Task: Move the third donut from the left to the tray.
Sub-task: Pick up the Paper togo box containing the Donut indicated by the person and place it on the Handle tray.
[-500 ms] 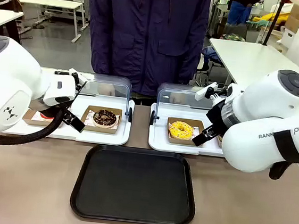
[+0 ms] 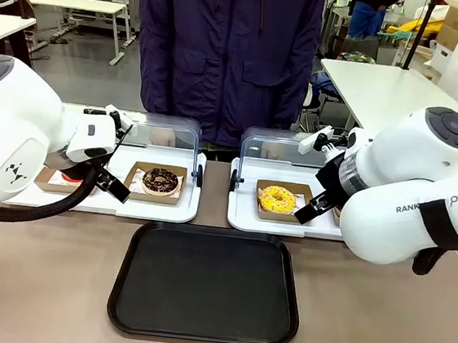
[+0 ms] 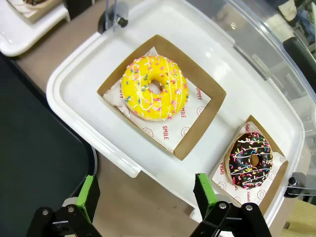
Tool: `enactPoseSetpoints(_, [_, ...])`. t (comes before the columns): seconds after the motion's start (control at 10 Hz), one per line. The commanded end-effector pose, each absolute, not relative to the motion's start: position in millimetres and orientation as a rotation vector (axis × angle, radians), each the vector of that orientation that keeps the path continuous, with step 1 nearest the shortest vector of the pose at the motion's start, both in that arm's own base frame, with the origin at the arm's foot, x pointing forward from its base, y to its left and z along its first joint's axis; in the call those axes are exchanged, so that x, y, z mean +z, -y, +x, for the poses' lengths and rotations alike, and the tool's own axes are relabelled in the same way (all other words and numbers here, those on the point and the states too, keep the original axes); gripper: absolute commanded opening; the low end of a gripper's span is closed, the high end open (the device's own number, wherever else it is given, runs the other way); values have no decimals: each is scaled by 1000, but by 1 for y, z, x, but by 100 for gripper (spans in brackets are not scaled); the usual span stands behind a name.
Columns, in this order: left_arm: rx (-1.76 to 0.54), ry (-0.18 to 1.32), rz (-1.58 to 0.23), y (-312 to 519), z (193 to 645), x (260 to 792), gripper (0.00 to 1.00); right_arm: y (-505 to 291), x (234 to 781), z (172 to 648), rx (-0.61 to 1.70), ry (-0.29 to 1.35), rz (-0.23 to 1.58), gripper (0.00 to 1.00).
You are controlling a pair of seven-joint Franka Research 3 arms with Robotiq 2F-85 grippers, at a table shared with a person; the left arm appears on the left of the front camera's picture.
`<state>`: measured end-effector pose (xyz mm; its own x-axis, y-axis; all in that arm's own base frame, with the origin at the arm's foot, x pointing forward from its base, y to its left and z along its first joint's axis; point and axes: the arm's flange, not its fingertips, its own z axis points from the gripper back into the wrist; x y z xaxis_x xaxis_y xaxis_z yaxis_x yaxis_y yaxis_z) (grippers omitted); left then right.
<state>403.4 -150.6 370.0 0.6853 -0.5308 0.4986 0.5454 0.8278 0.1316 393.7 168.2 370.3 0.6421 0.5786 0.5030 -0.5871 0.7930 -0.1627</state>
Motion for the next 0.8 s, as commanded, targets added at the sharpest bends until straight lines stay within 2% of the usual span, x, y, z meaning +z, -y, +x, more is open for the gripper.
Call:
enactPoseSetpoints(0.0, [-603,550,-28,151,403,370,100,-168,371,394,661,568,18,100])
enactPoseSetpoints(0.4, [-603,550,-28,151,403,370,100,-168,370,394,664,567,16,100])
enactPoseSetpoints(0.7, [-611,481,-271,117,439,451,100,-145,449,431,606,599,89,100])
